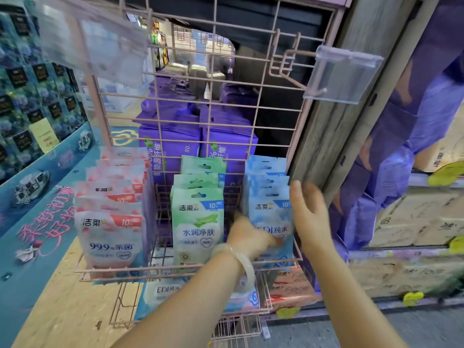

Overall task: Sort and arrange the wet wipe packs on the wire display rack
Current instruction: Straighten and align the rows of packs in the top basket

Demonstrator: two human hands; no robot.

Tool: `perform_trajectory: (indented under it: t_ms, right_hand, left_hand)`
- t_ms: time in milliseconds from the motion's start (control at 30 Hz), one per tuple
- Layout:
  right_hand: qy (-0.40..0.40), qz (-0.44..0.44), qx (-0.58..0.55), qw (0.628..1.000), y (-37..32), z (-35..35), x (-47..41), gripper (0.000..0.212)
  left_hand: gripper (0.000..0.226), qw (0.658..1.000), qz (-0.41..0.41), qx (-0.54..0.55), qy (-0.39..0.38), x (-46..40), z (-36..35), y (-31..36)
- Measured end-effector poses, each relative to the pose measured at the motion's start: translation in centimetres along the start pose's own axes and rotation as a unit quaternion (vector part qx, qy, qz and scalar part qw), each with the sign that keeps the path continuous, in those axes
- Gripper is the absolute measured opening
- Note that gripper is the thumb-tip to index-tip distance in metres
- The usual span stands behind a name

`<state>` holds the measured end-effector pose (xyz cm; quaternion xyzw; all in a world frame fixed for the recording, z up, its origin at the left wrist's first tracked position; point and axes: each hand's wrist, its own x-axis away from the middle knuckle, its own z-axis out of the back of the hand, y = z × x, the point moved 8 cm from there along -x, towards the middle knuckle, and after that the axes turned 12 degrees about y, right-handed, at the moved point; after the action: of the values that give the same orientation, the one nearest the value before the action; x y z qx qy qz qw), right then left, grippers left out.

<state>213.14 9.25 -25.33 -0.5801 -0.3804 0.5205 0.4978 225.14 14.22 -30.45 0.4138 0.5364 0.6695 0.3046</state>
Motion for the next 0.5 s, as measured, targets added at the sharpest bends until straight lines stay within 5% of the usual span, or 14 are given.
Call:
perform_trajectory:
  t_ms: [67, 133, 233, 300, 400, 500]
  right_hand:
    - [0.057, 0.069, -0.049, 0.995, -2.1, 1.1, 1.6, 0.050]
    - [-0.008, 0.067, -0.112, 0.991, -3.3, -0.2, 3.6, 0.039]
    - [-0.180, -0.076, -0.136, 0.971, -2.2, -5.4, 7.0, 0.089]
    - [-0.233, -0.133, -0.052, 0.962, -0.4, -8.5, 8.3, 0.123]
    - [-0.221, -0.168, -0.002, 0.961, 0.8, -11.4, 8.1, 0.138]
    - [-0.184, -0.177, -0.032, 0.966, 0.9, -13.0, 6.8, 0.130]
  left_hand:
    - [0.077, 0.996, -0.092, -0.016, 0.010, 2.4, 0.8, 1.4]
    - [0.057, 0.976, -0.213, -0.015, 0.038, 5.5, 3.2, 3.0]
    - [0.040, 0.926, -0.308, 0.030, 0.219, 8.3, 10.2, 3.5]
    - [0.059, 0.929, -0.242, 0.055, 0.275, 7.2, 13.4, 2.1]
    - [0.096, 0.967, -0.119, 0.033, 0.222, 3.5, 13.9, 0.7]
    - [0.080, 0.987, -0.066, 0.063, 0.134, 0.3, 13.0, 0.6]
